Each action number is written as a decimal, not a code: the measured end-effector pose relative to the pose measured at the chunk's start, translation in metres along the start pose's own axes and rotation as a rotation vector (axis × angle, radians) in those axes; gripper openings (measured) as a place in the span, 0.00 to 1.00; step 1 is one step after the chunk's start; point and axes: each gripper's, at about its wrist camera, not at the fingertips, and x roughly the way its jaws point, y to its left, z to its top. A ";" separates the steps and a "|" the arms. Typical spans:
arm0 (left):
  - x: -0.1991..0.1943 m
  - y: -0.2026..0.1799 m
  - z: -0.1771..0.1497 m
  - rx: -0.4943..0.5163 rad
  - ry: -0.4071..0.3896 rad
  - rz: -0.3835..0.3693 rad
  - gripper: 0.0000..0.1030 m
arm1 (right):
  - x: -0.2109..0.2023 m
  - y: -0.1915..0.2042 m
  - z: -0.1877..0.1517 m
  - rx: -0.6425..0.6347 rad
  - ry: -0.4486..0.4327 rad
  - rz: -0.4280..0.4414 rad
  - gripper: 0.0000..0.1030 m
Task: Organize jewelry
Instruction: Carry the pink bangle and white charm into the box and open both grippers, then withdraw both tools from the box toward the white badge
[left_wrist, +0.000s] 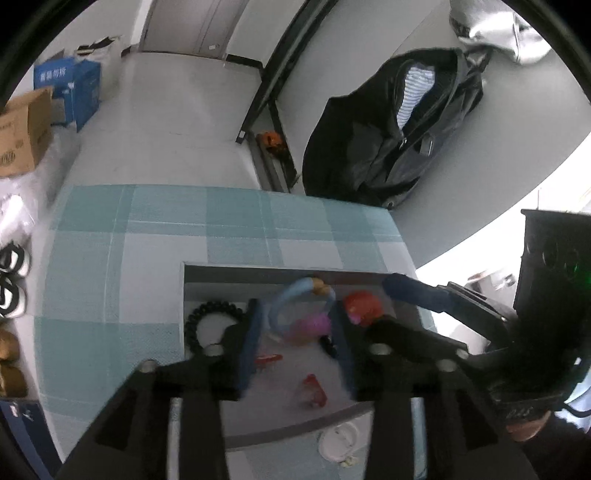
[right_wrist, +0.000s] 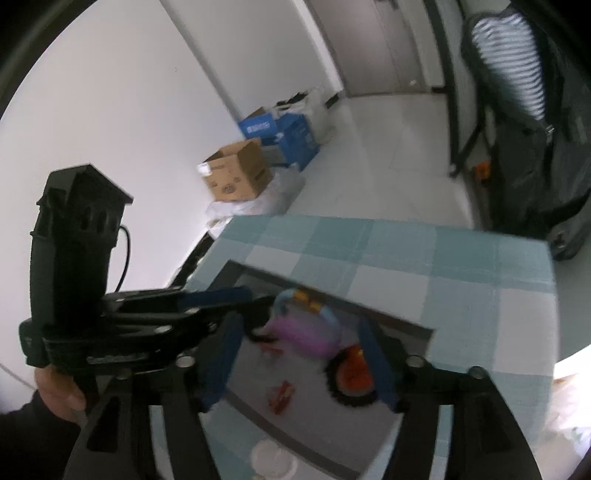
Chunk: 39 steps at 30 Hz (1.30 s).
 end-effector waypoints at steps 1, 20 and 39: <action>-0.002 0.002 0.000 -0.016 -0.009 -0.004 0.59 | -0.002 -0.002 0.001 0.007 -0.002 -0.003 0.71; -0.037 -0.002 -0.016 -0.031 -0.155 0.034 0.59 | -0.054 -0.013 -0.012 0.063 -0.096 -0.055 0.72; -0.048 -0.030 -0.076 -0.017 -0.129 0.087 0.59 | -0.087 -0.014 -0.052 0.083 -0.124 -0.133 0.83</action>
